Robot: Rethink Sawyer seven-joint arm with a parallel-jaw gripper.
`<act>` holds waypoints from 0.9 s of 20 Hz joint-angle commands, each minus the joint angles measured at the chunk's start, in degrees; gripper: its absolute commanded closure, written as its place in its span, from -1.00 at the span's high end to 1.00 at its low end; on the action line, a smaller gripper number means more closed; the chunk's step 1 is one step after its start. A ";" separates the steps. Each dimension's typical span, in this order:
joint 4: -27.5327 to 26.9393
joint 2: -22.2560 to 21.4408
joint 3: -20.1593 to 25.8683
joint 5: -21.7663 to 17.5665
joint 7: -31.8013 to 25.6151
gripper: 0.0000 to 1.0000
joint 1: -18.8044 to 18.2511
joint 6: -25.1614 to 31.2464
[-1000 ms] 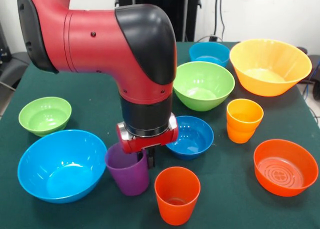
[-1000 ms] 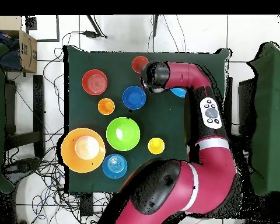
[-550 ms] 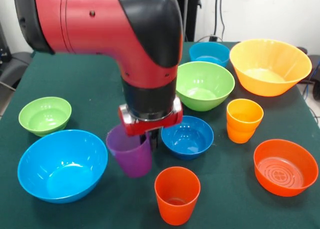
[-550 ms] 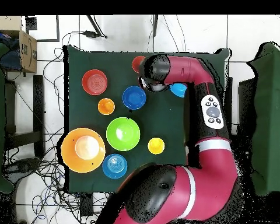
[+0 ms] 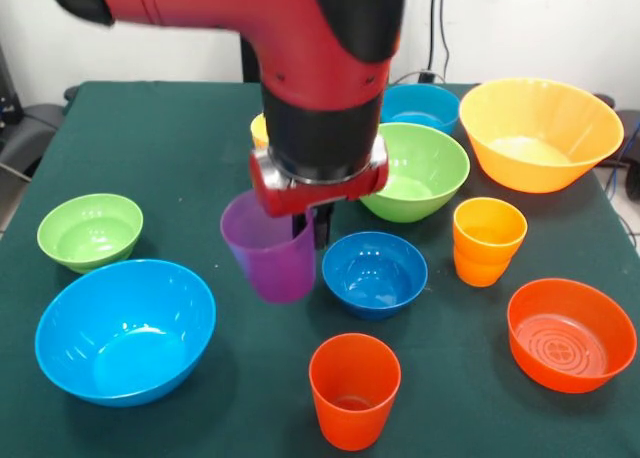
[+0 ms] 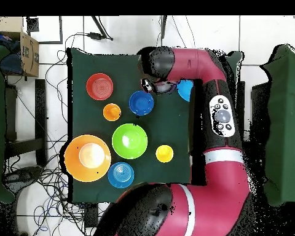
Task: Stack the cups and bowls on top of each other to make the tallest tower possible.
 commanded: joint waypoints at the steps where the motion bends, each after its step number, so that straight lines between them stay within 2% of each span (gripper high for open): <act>1: 0.41 -5.24 -2.90 0.09 4.59 -1.00 2.58 8.68; 4: 1.25 -7.21 -4.30 0.05 5.32 -1.00 3.12 9.98; 7: 0.70 -8.93 -6.06 -0.23 5.81 -1.00 4.23 14.13; 10: 2.65 -10.88 -7.54 0.74 7.90 -1.00 4.84 15.89; 18: 14.34 -18.46 -12.09 4.95 10.84 -1.00 5.55 12.38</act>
